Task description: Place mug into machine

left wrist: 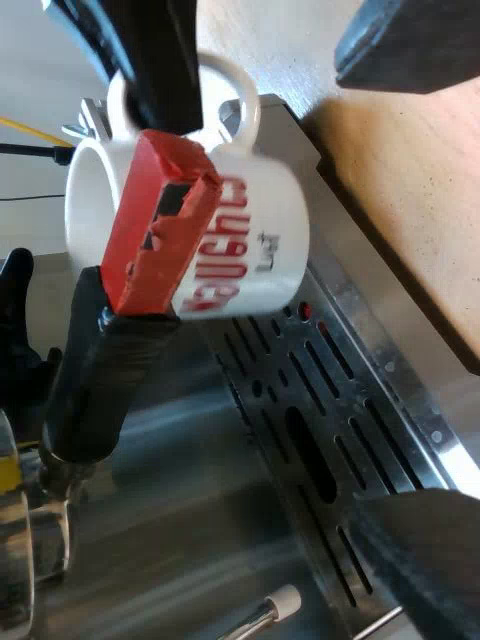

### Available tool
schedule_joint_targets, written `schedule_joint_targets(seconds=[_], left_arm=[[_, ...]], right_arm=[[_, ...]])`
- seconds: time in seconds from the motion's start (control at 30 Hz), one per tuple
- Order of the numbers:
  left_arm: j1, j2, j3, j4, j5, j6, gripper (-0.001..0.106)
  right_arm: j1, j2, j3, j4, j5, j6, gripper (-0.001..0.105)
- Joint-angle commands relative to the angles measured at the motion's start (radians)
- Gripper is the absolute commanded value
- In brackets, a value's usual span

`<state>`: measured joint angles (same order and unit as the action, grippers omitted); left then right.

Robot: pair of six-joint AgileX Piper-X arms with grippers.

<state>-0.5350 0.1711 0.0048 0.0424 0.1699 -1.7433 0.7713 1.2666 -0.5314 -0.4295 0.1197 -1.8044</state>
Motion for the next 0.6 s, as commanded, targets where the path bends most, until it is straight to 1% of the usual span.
schedule_joint_targets(seconds=[0.03, 0.23, 0.47, 0.53, 0.57, 0.6], left_arm=[[-0.002, 0.001, -0.004, -0.019, -0.003, -0.01, 0.081], [-0.002, 0.001, -0.004, -0.019, -0.003, -0.01, 0.081], [-0.002, 0.001, -0.004, -0.019, -0.003, -0.01, 0.081], [-0.002, 0.001, -0.004, -0.019, -0.003, -0.01, 0.081], [-0.002, 0.001, -0.004, -0.019, -0.003, -0.01, 0.081], [-0.002, 0.001, -0.004, -0.019, -0.003, -0.01, 0.081]], right_arm=[[0.0, 0.037, -0.039, -0.082, 0.013, 0.009, 0.0], [0.0, 0.126, -0.088, -0.093, 0.013, 0.009, 0.0], [0.0, 0.178, -0.118, -0.139, 0.006, 0.007, 0.0], [0.0, 0.185, -0.121, -0.144, 0.003, 0.007, 0.007], [0.0, 0.184, -0.121, -0.143, 0.003, 0.007, 0.013], [0.0, 0.184, -0.121, -0.143, 0.003, 0.007, 0.021]])
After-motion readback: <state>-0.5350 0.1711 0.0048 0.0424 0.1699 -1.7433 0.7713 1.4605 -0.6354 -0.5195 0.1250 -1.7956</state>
